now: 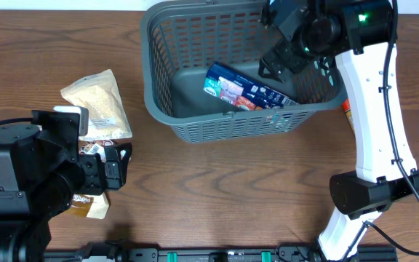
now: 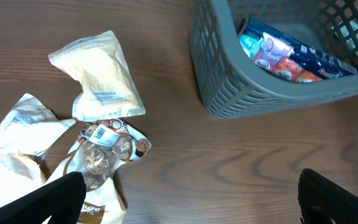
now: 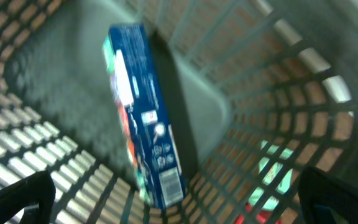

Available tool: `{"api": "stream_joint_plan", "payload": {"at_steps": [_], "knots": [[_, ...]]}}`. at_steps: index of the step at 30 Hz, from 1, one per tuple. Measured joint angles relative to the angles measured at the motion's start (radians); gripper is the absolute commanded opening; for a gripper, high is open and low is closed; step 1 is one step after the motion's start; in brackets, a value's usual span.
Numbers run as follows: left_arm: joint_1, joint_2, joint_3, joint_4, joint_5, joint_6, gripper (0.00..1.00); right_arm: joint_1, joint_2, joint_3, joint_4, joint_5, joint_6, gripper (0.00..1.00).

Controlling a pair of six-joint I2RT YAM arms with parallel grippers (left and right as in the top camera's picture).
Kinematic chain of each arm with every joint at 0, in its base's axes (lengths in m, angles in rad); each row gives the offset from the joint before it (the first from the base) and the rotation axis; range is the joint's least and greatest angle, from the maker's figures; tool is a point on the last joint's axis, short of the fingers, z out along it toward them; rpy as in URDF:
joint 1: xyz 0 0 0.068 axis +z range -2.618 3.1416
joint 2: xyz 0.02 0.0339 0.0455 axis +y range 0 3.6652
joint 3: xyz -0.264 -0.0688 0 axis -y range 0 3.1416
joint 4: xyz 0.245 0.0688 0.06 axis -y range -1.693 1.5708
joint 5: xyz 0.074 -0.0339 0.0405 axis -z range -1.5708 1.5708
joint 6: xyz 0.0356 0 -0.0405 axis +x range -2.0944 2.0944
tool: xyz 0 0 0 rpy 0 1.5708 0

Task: Pack container
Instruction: 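Carry the tissue pack over the basket and release it inside, then move the right gripper down onto the orange spaghetti package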

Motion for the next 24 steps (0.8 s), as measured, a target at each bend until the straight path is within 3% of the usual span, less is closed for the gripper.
{"api": "stream_joint_plan", "payload": {"at_steps": [13,24], "knots": [[0.0,0.036,0.0,0.0,0.0,0.0,0.99,-0.083,0.0,0.0,0.246,0.001,0.465,0.99],[0.0,0.05,0.0,0.0,-0.003,0.0,0.99,-0.294,-0.034,0.0,0.193,0.043,0.589,0.99]]}}
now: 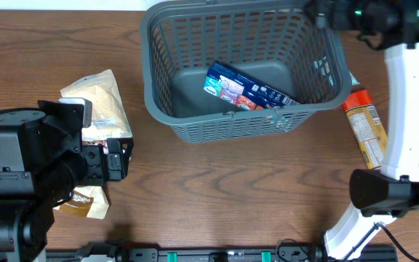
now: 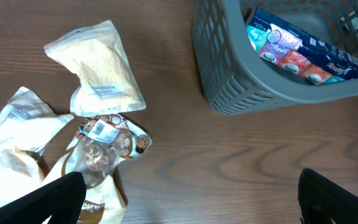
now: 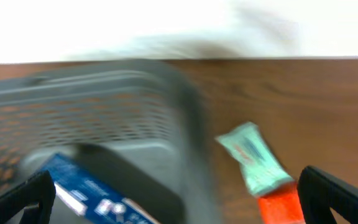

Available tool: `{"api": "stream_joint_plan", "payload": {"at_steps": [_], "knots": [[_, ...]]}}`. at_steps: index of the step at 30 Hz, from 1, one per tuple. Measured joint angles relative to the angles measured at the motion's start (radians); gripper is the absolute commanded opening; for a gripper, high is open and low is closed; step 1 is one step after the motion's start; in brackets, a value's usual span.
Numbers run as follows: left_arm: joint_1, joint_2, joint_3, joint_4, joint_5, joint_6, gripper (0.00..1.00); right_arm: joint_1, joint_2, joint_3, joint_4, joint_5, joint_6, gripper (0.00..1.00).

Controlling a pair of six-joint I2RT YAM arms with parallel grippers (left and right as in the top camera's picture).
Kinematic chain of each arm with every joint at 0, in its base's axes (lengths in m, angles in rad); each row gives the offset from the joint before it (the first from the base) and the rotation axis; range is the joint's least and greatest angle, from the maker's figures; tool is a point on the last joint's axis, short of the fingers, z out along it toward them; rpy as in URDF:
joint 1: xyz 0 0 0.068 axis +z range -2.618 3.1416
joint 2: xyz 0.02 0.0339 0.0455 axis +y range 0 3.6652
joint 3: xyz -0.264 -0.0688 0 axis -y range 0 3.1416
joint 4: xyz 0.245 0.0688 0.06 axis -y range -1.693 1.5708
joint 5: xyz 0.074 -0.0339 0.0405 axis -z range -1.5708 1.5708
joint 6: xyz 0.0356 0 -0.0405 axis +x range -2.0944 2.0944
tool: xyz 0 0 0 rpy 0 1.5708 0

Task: Pack container
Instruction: 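Move the right gripper down onto the orange spaghetti package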

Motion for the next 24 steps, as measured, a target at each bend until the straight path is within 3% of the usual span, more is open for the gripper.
{"api": "stream_joint_plan", "payload": {"at_steps": [8,12,18,24], "knots": [[0.0,0.0,0.0,-0.001,0.0,0.0,0.99,-0.259,-0.024,0.002,-0.266,0.082,-0.014,0.99],[0.0,0.0,0.0,-0.007,0.0,0.0,0.99,-0.363,-0.024,0.002,-0.339,0.086,-0.129,0.99],[0.0,0.0,0.0,-0.012,0.0,0.003,0.99,-0.455,-0.024,-0.06,-0.284,-0.07,-0.373,0.99],[0.0,0.0,0.0,-0.026,-0.001,0.023,0.99,-0.458,-0.002,-0.281,-0.178,-0.144,-0.543,0.99]]}}
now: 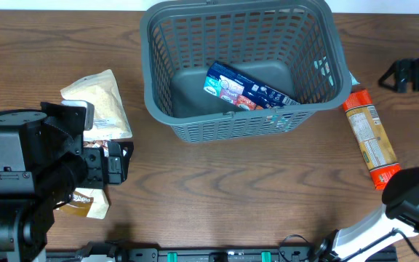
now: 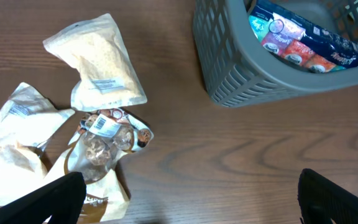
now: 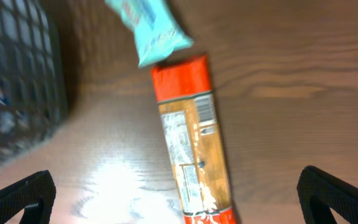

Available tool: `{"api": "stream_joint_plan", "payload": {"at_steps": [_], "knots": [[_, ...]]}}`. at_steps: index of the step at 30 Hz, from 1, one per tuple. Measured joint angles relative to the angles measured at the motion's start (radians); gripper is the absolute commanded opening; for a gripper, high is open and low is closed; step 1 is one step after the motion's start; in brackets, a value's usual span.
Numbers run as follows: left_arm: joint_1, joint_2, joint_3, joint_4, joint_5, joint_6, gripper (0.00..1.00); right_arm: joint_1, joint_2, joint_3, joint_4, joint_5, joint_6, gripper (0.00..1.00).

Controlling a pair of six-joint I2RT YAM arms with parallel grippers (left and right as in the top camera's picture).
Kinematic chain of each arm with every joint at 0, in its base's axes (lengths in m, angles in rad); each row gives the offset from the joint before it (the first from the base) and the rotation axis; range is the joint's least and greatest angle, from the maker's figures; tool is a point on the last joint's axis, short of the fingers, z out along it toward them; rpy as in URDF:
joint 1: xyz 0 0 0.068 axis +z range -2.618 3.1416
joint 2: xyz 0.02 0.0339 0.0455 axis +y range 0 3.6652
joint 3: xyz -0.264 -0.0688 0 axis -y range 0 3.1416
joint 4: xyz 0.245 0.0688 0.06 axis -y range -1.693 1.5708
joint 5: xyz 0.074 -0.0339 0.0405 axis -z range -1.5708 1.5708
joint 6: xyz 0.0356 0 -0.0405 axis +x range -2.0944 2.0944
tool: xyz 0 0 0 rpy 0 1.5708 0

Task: Pack container
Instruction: 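Move the right gripper down onto the orange spaghetti package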

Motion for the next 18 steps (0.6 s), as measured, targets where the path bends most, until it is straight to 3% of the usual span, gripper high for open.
{"api": "stream_joint_plan", "payload": {"at_steps": [7,18], "knots": [[0.0,0.0,0.0,-0.023,-0.002,0.003,0.99,0.0,0.046,-0.246,0.193,-0.002,-0.152,0.99],[0.0,0.0,0.0,-0.057,-0.003,0.003,0.99,0.0,0.141,-0.462,0.389,0.062,-0.197,0.99]]}}
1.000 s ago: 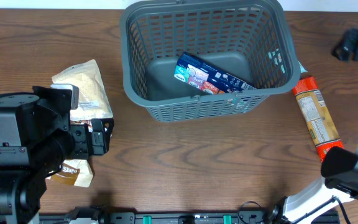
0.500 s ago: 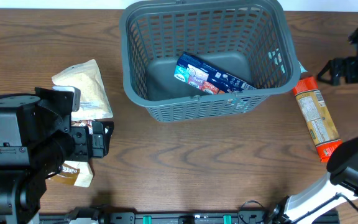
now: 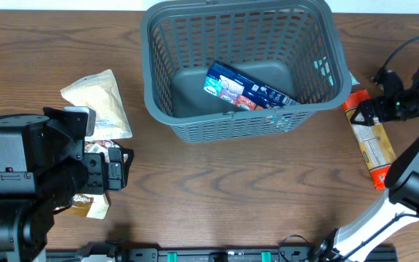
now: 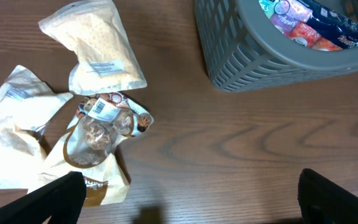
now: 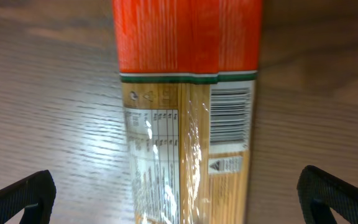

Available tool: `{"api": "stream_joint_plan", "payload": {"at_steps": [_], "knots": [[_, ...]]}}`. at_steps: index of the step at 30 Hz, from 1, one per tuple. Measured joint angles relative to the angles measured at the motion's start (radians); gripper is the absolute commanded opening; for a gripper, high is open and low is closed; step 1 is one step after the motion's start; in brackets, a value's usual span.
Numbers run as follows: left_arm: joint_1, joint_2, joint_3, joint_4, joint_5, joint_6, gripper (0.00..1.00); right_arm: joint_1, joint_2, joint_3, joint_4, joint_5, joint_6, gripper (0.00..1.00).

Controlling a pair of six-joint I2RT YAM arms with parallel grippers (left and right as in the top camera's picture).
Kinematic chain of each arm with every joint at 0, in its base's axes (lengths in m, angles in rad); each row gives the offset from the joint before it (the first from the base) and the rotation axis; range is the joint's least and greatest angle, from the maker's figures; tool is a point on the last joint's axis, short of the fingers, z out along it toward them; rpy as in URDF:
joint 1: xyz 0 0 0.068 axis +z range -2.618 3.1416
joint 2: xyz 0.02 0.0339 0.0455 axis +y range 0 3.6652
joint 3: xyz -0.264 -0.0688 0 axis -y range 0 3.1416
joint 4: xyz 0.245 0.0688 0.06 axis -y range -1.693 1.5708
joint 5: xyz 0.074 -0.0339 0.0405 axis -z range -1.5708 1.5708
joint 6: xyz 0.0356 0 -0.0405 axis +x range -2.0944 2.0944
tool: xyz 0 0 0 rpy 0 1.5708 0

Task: Pack container
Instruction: 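Move the right gripper down onto the orange spaghetti package, then grasp the spaghetti package with the right gripper and lift it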

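Observation:
A grey mesh basket (image 3: 231,127) stands at the back middle with a blue box (image 3: 249,89) lying inside it. To its right a long orange and tan packet (image 3: 371,145) lies flat on the table. My right gripper (image 3: 375,109) is open, low over that packet's red end. In the right wrist view the packet (image 5: 188,124) runs between the two fingertips (image 5: 17,199). My left gripper (image 3: 113,169) is open and holds nothing. It hangs over a pile of bags, and the left wrist view shows a grain bag (image 4: 95,56) and a cookie bag (image 4: 98,130).
A crumpled white bag (image 4: 11,137) lies left of the cookie bag. The basket wall (image 4: 253,59) fills the top right of the left wrist view. A pale teal packet edge (image 3: 350,78) peeks out by the basket's right corner. Bare wood lies in front of the basket.
My right gripper was high near the table's right edge, with the whole orange packet below it. Now it sits close over the packet's red end. The left gripper has shifted slightly.
My right gripper was open inside the basket beside the blue box. Then it was over the basket's back right rim, then out to the right above the orange packet. Now it is low over that packet. The left gripper stayed open over the bags.

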Motion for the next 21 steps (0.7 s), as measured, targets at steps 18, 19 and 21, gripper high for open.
{"api": "stream_joint_plan", "payload": {"at_steps": [18,19,21], "knots": [[0.0,0.0,0.0,0.0,0.0,0.0,0.99,0.0,0.081,-0.009,0.022,0.024,-0.009,0.7],[0.0,0.0,0.0,0.0,0.0,0.0,0.99,0.0,0.081,-0.009,0.023,0.024,-0.008,0.71],[0.0,0.0,0.0,0.0,0.0,0.0,0.99,0.0,0.081,-0.009,0.026,0.024,-0.006,0.75]]}}
